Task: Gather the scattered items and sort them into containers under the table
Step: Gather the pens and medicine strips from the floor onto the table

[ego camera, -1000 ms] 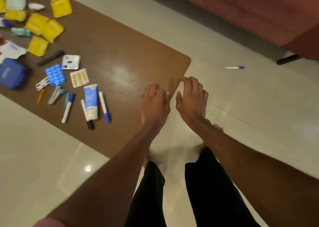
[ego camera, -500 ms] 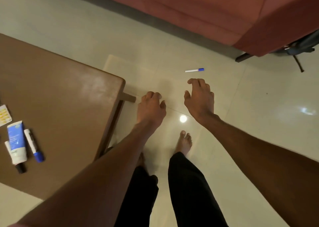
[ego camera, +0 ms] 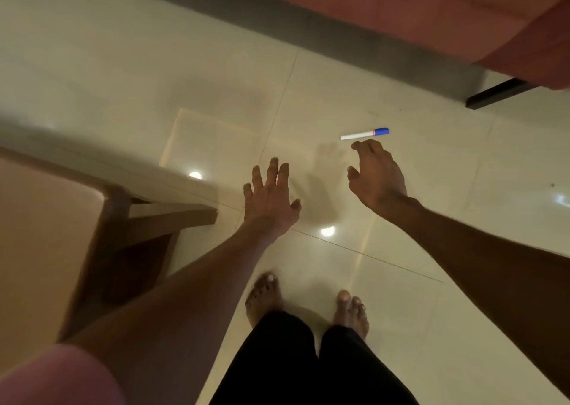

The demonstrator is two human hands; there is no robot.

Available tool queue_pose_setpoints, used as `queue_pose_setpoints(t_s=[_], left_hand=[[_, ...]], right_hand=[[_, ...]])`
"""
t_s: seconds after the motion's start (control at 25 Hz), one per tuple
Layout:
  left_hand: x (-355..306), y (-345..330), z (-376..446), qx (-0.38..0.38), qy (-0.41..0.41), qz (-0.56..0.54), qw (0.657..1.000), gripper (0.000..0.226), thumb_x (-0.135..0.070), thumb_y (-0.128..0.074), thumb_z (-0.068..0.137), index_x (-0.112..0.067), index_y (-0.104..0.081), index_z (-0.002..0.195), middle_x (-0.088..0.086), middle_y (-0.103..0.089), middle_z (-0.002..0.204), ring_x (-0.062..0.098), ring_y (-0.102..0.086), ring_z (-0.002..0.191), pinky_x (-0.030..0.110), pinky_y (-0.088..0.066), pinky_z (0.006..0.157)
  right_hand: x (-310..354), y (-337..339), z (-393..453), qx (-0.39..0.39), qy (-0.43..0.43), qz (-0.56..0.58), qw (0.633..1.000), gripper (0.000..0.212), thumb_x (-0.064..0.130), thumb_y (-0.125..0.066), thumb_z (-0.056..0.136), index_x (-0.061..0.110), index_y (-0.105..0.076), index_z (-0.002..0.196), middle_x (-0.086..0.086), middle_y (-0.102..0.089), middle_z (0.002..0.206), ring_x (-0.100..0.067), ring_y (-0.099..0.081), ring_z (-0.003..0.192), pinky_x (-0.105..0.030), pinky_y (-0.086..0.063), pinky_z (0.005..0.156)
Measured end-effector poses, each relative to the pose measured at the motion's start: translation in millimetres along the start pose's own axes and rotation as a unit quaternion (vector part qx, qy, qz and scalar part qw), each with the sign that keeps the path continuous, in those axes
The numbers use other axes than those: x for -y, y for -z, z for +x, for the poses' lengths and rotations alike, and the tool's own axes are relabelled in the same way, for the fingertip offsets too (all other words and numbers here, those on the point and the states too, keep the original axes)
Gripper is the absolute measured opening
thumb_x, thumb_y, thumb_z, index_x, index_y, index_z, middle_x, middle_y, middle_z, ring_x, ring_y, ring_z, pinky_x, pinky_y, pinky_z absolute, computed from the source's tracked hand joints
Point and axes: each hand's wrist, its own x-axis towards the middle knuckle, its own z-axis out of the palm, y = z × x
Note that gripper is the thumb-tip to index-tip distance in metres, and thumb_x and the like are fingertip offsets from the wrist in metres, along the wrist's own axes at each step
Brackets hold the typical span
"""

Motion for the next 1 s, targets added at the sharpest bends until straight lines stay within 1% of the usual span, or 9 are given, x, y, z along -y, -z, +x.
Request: queue_pose_setpoints(t_s=[0.08,0.2,0.32,0.4,0.48,0.6,0.72,0.88,1.0], left_hand=[[15,-36,40,-0.007,-0.007,0.010,1.000,0.089,-0.051,-0.056,0.096,-0.026,-0.002,0.162,-0.001,0.010,0.171,0.045,0.001,0.155,0.060,-0.023,0.120],[35,-82,87,0.008,-0.001,0.004,1.000,0.090,-0.057,-0.056,0.095,-0.037,0.003,0.160,-0.001,0.018,0.169,0.048,0.005,0.154,0.062,-0.024,0.118],[45,-114,98,0.006,-0.008,0.010,1.000,0.095,-0.062,-0.062,0.090,-0.044,0.002,0.159,-0.001,0.024,0.168,0.051,0.006,0.152,0.063,-0.033,0.113],[49,-125,95,-0.026,-0.016,0.051,0.998,0.103,-0.062,-0.068,0.086,-0.045,0.002,0.159,0.001,0.024,0.168,0.052,0.002,0.152,0.060,-0.038,0.108],[47,-126,94,-0.035,-0.015,0.057,0.998,0.106,-0.061,-0.070,0.084,-0.044,0.002,0.159,0.002,0.023,0.168,0.052,0.000,0.152,0.059,-0.040,0.106],[42,-112,94,0.000,-0.016,0.062,0.998,0.101,-0.054,-0.070,0.088,-0.044,0.000,0.159,0.002,0.020,0.169,0.053,-0.003,0.152,0.060,-0.042,0.106],[29,-86,77,0.014,0.016,0.022,1.000,0.080,-0.047,-0.062,0.094,-0.040,-0.012,0.157,0.002,-0.001,0.169,0.051,-0.012,0.150,0.058,-0.039,0.109],[-12,-27,-3,-0.033,0.044,-0.022,0.998,0.078,-0.041,-0.055,0.099,-0.026,-0.010,0.161,0.003,-0.003,0.171,0.041,-0.003,0.156,0.056,-0.029,0.118],[-34,34,-85,-0.079,0.041,-0.048,0.995,0.073,-0.041,-0.050,0.102,-0.022,-0.012,0.161,0.001,-0.003,0.172,0.028,-0.002,0.158,0.053,-0.019,0.124]], right_hand=[[-18,-35,40,-0.009,0.006,-0.030,1.000,0.053,0.017,-0.058,0.097,0.013,-0.043,0.148,-0.011,-0.043,0.150,-0.038,-0.050,0.126,-0.051,-0.050,0.094],[-39,-79,95,-0.014,-0.010,-0.067,0.998,0.060,0.005,-0.057,0.091,0.011,-0.040,0.148,-0.012,-0.033,0.155,-0.041,-0.046,0.128,-0.050,-0.050,0.089],[-58,-102,130,0.006,-0.045,-0.090,0.995,0.069,-0.003,-0.059,0.085,0.011,-0.035,0.149,-0.013,-0.029,0.155,-0.040,-0.039,0.134,-0.050,-0.050,0.087],[-67,-111,136,0.002,-0.045,-0.105,0.993,0.065,-0.004,-0.058,0.086,0.011,-0.038,0.146,-0.013,-0.032,0.152,-0.041,-0.036,0.138,-0.051,-0.051,0.088],[-72,-118,130,-0.028,-0.047,-0.150,0.987,0.055,-0.005,-0.059,0.087,0.008,-0.045,0.139,-0.014,-0.042,0.142,-0.042,-0.046,0.127,-0.049,-0.051,0.080],[-69,-120,104,-0.006,-0.037,-0.160,0.986,0.042,0.002,-0.062,0.090,0.009,-0.050,0.129,-0.011,-0.055,0.126,-0.035,-0.054,0.114,-0.042,-0.047,0.072],[-54,-110,64,0.036,-0.037,-0.080,0.995,0.028,0.018,-0.062,0.097,0.011,-0.051,0.123,-0.009,-0.061,0.117,-0.033,-0.059,0.108,-0.036,-0.038,0.071],[-11,-46,-13,0.044,-0.059,0.043,0.996,0.034,0.025,-0.057,0.100,0.017,-0.048,0.132,-0.007,-0.061,0.121,-0.036,-0.061,0.104,-0.036,-0.040,0.075],[28,30,-80,0.052,-0.024,0.123,0.991,0.044,0.020,-0.055,0.099,0.024,-0.043,0.142,-0.005,-0.065,0.121,-0.034,-0.062,0.104,-0.039,-0.049,0.083]])
